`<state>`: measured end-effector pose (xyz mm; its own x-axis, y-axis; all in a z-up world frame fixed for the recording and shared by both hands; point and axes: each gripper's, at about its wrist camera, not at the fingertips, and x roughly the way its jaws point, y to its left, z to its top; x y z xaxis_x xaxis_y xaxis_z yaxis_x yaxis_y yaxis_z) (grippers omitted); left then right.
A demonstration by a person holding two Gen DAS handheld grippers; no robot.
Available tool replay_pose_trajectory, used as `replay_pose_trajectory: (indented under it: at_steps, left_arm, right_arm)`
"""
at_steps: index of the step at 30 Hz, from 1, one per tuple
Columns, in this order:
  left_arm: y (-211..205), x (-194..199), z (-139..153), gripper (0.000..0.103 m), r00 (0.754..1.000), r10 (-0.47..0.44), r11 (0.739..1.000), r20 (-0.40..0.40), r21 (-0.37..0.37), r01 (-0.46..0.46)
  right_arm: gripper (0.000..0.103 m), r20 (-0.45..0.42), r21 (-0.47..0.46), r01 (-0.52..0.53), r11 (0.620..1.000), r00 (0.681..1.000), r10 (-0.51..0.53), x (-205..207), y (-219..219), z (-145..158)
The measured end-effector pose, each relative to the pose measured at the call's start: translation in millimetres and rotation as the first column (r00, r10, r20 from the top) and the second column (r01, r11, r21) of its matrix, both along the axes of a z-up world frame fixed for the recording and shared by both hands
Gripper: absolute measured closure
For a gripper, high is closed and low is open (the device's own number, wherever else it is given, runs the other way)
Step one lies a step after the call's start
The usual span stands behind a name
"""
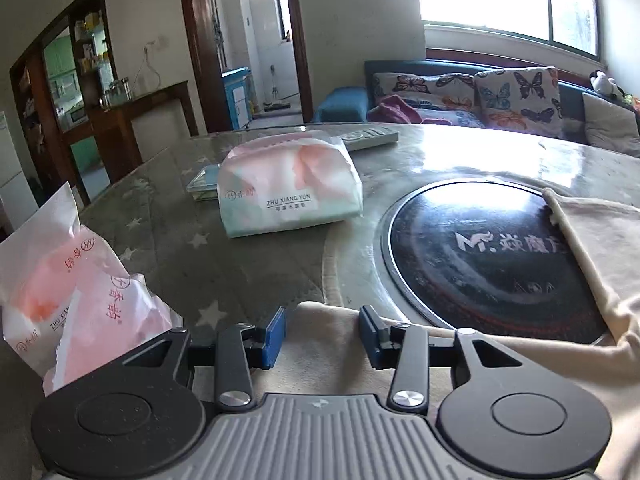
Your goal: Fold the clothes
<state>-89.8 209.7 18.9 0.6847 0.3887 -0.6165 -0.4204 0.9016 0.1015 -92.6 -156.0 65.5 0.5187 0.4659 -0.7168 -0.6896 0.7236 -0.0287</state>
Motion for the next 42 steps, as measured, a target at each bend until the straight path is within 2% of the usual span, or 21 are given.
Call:
replay_pose_trajectory:
  at_steps: [4,8,14,25,27,30,42]
  left_arm:
    - [-10.9,-6.4,9.3,0.059,1.000,-0.013,0.999,0.014,-0.029,0.014]
    - [-44.2,-19.0,21.3,0.058,0.992,-0.122,0.990,0.041,-0.063,0.125]
    - [-97.8,-31.4,19.8,0.056,0.956,-0.289,0.950,0.048,-0.114,0.292]
    - [-112.9,-37.9,2.6,0.053,0.964,-0.266,0.962,0.003,-0.066,0.265]
    - [-106.0,-40.3,2.4,0.052,0.973,-0.233,0.970,0.004,-0.074,0.232]
    - [-92.7,-43.9,3.1,0.045,0.983,-0.181,0.978,0.012,-0.098,0.181]
    - [-53.0,-49.2,7.6,0.046,0.999,0.017,0.991,0.030,-0.134,-0.012]
  right_arm:
    - [0.023,0.007,0.029,-0.033,0.999,0.999,0.033,-3.9,9.7,4.5]
    - [0.023,-0.004,0.023,-0.073,0.997,0.997,0.073,-7.2,20.8,1.7]
    - [0.024,-0.023,-0.027,-0.134,0.991,0.991,0.133,-22.0,30.1,-11.6]
    - [0.024,-0.028,-0.022,-0.145,0.989,0.989,0.144,-28.1,23.0,-9.3]
    - [0.023,-0.033,-0.016,-0.142,0.990,0.989,0.141,-27.8,22.2,-9.4]
    - [0.023,-0.035,-0.015,-0.141,0.990,0.989,0.141,-27.3,22.2,-9.5]
    - [0.023,-0.032,-0.024,-0.147,0.989,0.989,0.147,-27.2,23.5,-7.4]
